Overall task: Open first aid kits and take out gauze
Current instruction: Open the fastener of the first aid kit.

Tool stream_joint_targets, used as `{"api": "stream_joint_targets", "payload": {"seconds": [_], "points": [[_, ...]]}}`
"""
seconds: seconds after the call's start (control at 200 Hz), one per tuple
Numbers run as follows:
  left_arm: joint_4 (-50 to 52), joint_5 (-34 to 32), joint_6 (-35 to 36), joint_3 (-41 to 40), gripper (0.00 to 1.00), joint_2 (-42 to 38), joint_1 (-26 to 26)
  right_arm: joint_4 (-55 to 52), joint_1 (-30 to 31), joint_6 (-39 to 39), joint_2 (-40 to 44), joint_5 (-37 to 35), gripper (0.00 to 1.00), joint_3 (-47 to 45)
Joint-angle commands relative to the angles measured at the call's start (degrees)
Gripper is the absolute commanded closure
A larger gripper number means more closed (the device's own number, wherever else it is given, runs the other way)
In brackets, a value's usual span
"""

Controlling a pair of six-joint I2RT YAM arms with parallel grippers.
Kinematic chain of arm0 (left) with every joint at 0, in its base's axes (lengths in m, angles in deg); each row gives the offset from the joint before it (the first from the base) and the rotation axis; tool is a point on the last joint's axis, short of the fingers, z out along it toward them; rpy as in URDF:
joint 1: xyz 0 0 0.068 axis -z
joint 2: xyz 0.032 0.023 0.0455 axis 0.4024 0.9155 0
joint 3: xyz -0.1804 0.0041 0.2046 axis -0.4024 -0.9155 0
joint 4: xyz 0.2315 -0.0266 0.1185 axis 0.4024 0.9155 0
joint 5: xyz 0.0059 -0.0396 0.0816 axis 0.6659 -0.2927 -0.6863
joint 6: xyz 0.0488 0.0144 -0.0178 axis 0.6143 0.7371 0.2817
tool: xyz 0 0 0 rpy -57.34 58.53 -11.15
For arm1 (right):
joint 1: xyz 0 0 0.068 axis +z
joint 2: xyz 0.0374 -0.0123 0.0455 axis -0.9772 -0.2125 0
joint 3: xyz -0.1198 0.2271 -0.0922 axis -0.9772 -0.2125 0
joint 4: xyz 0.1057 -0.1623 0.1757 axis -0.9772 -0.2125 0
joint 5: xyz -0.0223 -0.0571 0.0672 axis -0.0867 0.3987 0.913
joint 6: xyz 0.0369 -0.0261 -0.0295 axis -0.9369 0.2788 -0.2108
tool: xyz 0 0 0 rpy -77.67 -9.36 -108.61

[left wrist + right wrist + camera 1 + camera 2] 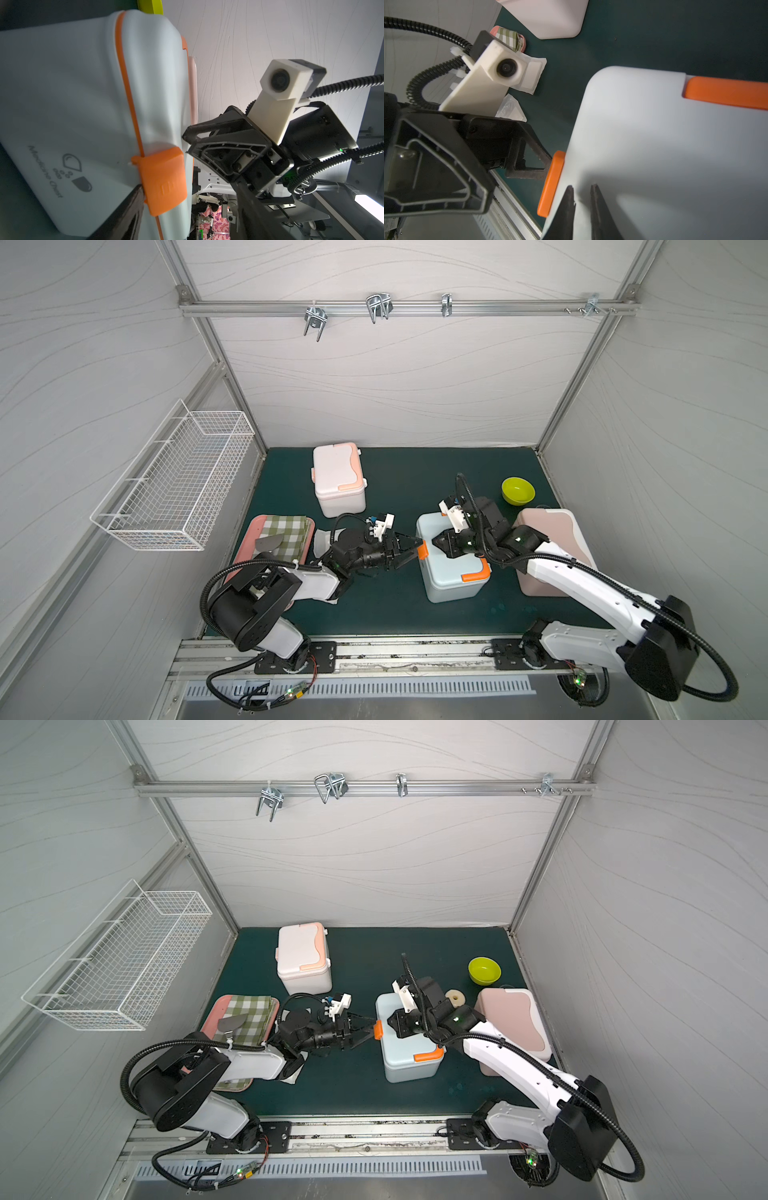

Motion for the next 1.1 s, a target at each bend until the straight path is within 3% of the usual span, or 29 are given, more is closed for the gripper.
{"api": "stream_joint_targets", "payload": {"seconds": [0.0, 0.15, 0.25, 0.485, 0.635, 0.85, 1.091], "points": [[-15.83, 1.51, -1.71, 1.97, 0.3, -3.4, -0.18, -16.01, 0.39, -0.36, -4.51, -2.8, 0.81, -4.97], [-11.21, 1.04, -0.18, 0.14, 0.28, -4.94, -1.51, -16.56, 0.52, -0.72, -3.16, -2.14, 0.79, -3.39], [-0.1, 0.38, 4.03, -0.06, 0.25, -8.99, -1.99, -17.85, 0.47, -0.64, -1.36, -1.82, 0.73, -0.81], [53.13, -8.39, 23.6, 8.49, 0.16, -24.89, -1.88, -20.18, 0.32, -1.57, 6.15, -5.41, 0.42, 4.51], [75.38, -17.58, 30.59, 16.74, 0.16, -26.89, 1.61, -20.04, -2.94, -2.45, 11.21, -8.01, 0.27, 2.99], [90.91, -30.39, 36.8, 29.22, 0.16, -19.32, 9.9, -18.65, -12.99, -3.43, 17.31, -4.78, 0.17, -1.98], [93.51, -32.52, 39.78, 37.2, 0.17, -9.09, 12.69, -16.11, -18.34, -3.44, 18.98, 1.18, 0.1, -6.64]]}}
